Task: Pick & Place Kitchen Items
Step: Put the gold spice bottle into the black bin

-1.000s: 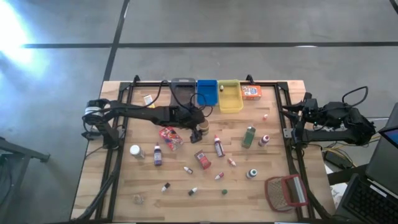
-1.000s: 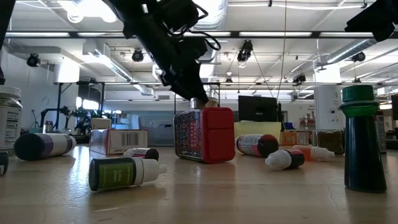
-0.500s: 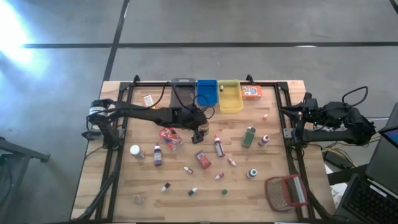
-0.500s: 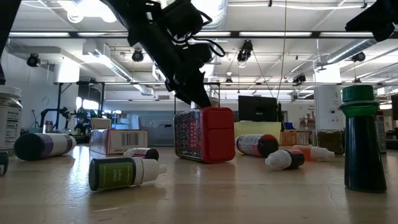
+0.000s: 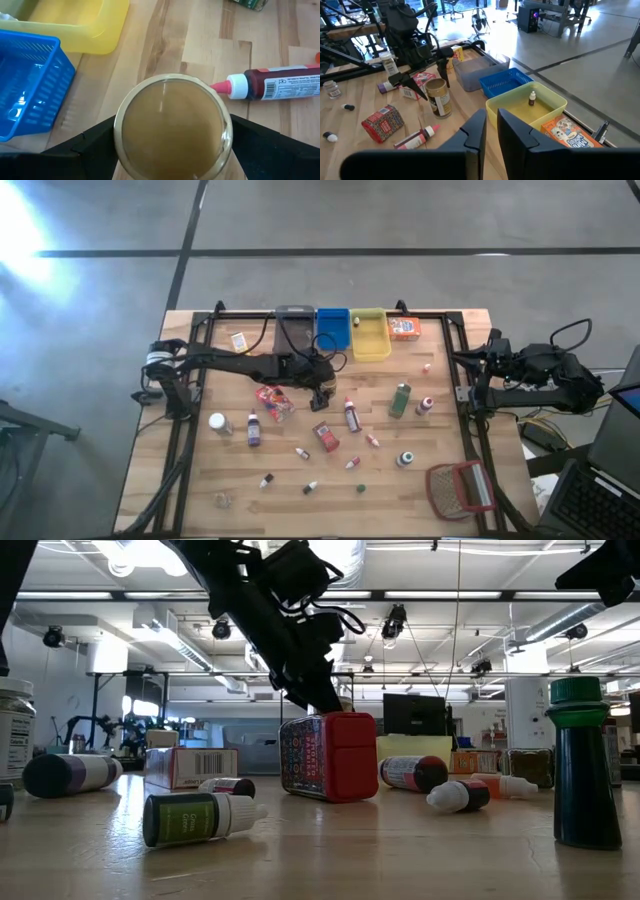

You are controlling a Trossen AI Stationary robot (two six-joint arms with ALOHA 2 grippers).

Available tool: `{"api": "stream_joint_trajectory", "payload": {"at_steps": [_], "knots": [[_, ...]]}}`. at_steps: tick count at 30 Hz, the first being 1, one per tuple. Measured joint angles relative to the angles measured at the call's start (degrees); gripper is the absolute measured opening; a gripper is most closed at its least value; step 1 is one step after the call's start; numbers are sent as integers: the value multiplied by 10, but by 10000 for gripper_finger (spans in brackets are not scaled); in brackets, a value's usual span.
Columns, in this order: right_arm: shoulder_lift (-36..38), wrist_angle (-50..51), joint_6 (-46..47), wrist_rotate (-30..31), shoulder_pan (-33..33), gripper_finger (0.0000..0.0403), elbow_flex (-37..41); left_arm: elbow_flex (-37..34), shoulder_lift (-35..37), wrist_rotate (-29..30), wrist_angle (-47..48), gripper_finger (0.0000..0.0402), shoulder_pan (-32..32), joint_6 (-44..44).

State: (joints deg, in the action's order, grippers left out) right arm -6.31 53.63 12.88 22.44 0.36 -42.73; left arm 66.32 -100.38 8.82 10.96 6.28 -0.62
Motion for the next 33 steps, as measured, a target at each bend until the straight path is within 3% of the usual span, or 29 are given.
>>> {"api": "stream_joint_trajectory", "payload": {"at_steps": [4, 12, 33], "knots": [[0, 0, 0, 0, 0, 59, 0, 0, 0, 0, 0, 335, 0, 0], [0, 0, 0, 0, 0, 88, 0, 0, 0, 0, 0, 284, 0, 0], [0, 0, 0, 0, 0, 151, 0, 0, 0, 0, 1, 291, 0, -10]]}}
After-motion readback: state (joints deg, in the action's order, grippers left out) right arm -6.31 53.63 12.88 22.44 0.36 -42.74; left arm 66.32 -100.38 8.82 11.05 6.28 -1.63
